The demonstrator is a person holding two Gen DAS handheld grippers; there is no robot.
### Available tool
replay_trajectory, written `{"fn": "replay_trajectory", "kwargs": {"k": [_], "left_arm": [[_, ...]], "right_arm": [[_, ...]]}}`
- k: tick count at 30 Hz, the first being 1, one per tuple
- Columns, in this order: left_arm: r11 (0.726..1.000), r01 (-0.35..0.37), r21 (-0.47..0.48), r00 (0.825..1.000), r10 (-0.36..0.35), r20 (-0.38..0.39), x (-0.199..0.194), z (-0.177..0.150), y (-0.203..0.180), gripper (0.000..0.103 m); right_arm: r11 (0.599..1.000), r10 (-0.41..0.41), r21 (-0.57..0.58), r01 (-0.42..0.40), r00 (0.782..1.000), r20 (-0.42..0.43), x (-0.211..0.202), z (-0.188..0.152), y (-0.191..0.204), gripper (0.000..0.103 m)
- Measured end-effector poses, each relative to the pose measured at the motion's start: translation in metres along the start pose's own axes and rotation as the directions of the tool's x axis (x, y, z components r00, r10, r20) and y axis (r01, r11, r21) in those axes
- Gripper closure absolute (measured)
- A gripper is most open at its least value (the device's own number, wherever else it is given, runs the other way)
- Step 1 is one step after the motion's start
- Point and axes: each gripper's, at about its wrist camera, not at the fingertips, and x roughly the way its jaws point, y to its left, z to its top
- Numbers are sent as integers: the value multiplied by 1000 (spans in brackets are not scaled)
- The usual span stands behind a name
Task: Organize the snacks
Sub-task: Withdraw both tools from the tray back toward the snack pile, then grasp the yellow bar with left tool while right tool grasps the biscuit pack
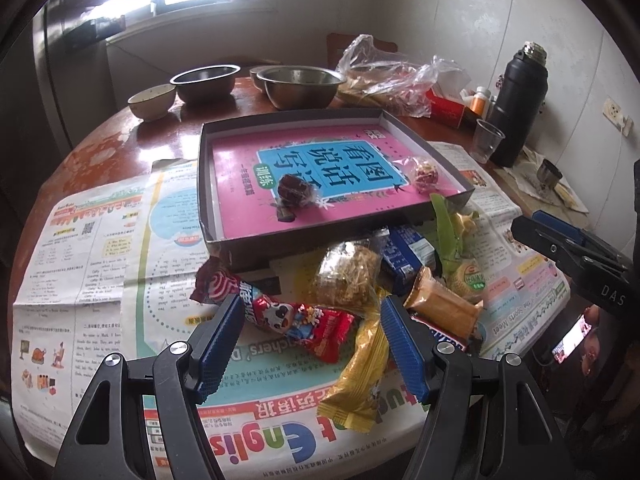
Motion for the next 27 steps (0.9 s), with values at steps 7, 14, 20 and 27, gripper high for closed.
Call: {"fn": "replay_trajectory", "kwargs": {"k": [7,14,20,27], "left_arm": [[1000,5,27,999,-4,-35,8,-9,-7,31],[997,17,69,997,-12,-74,16,-20,-18,31],[995,22,97,996,-13,-92,21,-24,-24,31],[993,32,117,993,-19,-113,26,-28,-30,36]], "right_arm": [[1000,-1,-4,0,1000,-29,6,-7,1,33],[1000,-8,-2,8,997,-72,17,-12,1,33],[1000,-4,-1,4,995,-100,23,-16,1,33],[1000,4,-11,-6,993,-121,28,-19,4,33]]}}
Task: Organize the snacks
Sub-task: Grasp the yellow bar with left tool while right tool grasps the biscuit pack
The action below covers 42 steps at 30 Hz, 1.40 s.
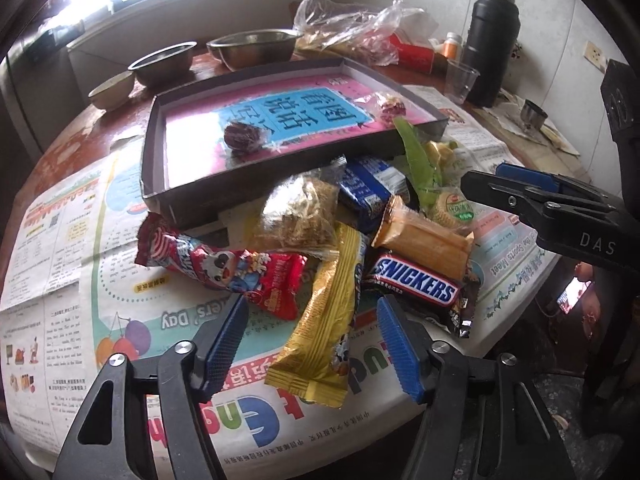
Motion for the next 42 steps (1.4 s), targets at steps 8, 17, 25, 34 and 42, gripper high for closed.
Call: {"fn": "replay_trajectory", "kwargs": {"k": [8,17,25,34,42], "left_arm": [[1000,13,18,1000,-13,-21,6,-3,-5,45],[999,22,32,999,-21,-35,10,-5,-13,47],[999,26,28,999,-25,-35,12,-5,-14,47],[1000,15,20,1000,-15,-24,14,-1,-12,63],[999,5,32,1000,-4,-26,18,0,-18,63]], "right_arm": [[1000,-12,-6,12,999,-35,12,-7,0,33],[999,-30,-18,29,996,-80,29,-13,5,45],[998,-47,-48,43,996,-82,36,-15,10,55],[993,-96,-75,90,992,-76,37,-15,4,65],[991,-112,-87,106,991,-67,37,-16,3,65]]}}
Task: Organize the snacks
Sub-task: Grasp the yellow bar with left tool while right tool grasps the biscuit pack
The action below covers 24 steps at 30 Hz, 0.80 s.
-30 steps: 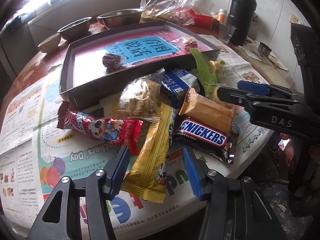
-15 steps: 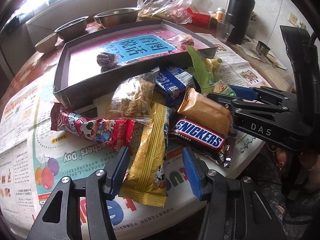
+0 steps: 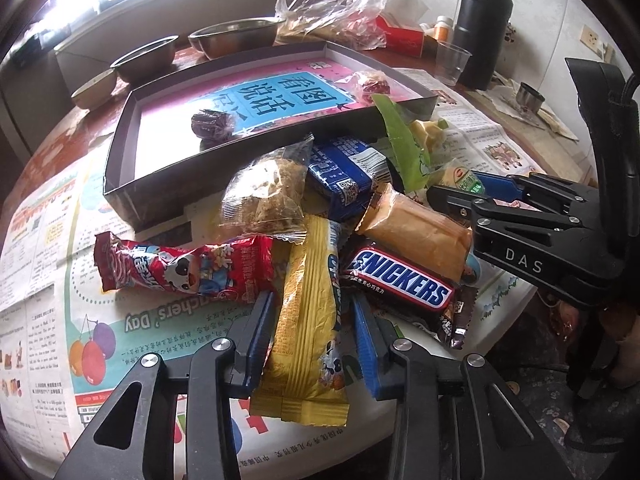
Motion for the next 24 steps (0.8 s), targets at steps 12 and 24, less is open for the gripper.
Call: {"fn": "replay_trajectory", "kwargs": {"k": [12,24], "left_arm": [[1000,-25,14,999,25,22,2,0,-4,75],[1000,18,8,1000,-18,17,-1,0,0,83]], "right_arm": [[1000,-1,30,0,1000,12,0,0,-8,69],[997,19,76,-20,1000,9,0,3,-16,69]]}}
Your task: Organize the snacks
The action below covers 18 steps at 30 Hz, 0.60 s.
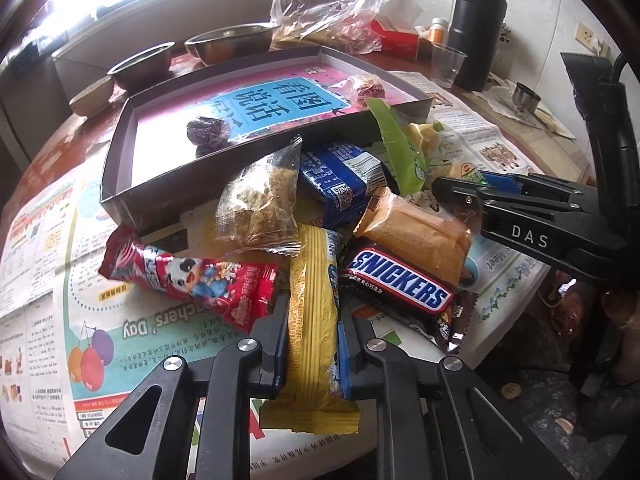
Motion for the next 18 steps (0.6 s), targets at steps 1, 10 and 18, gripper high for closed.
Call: {"fn": "replay_trajectory", "kwargs": {"k": [1,10,18], "left_arm": [[1000,11,-6,1000,-11,-2,-1,0,1,83],[999,39,-18,999,-39,23,-17,0,5,83],[997,69,-30,997,-68,48,-30,3,6,83]], "right_arm": [[1000,2,4,-2,1000,0,0,0,-1,69],[1000,21,21,-22,1000,14,-5,1,-4,69],[999,25,33,-26,999,39,-13,2,-6,69]]}}
